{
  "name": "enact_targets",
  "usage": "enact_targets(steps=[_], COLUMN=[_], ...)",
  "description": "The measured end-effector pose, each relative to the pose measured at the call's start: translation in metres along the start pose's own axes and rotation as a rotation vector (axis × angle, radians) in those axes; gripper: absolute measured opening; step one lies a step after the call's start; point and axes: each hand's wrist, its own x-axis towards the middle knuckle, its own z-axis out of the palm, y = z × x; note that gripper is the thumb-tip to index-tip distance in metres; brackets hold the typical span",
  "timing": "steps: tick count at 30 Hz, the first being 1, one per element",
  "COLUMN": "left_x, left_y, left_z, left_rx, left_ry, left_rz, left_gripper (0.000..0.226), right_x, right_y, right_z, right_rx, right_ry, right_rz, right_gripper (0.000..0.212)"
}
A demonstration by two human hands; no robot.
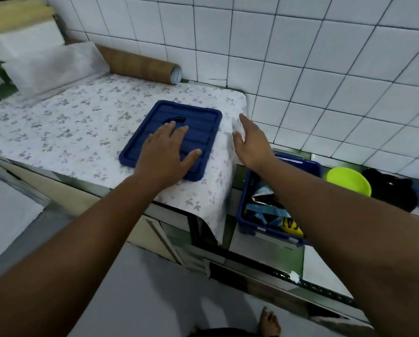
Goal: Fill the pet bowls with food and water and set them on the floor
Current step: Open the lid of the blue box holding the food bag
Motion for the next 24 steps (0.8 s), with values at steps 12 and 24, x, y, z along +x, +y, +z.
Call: enact_targets(steps=[12,24], left_x=[-0.008,0.013], left_y=[0.151,0.174], left_z=[0.104,0.122], left_rx=[-0.033,0.304], left_ry=[-0.335,-0.433], left_rz=[0.276,0.229], left_gripper=[0.038,0.018], right_x=[-0.087,-0.110], right_y=[0.127,0.139], right_z=[-0.107,-0.103], right_rx=[-0.379,-0.844], right_ry=[-0.249,-0.286], right_rz=[0.223,-0.037], right_gripper=[0.034,0.031])
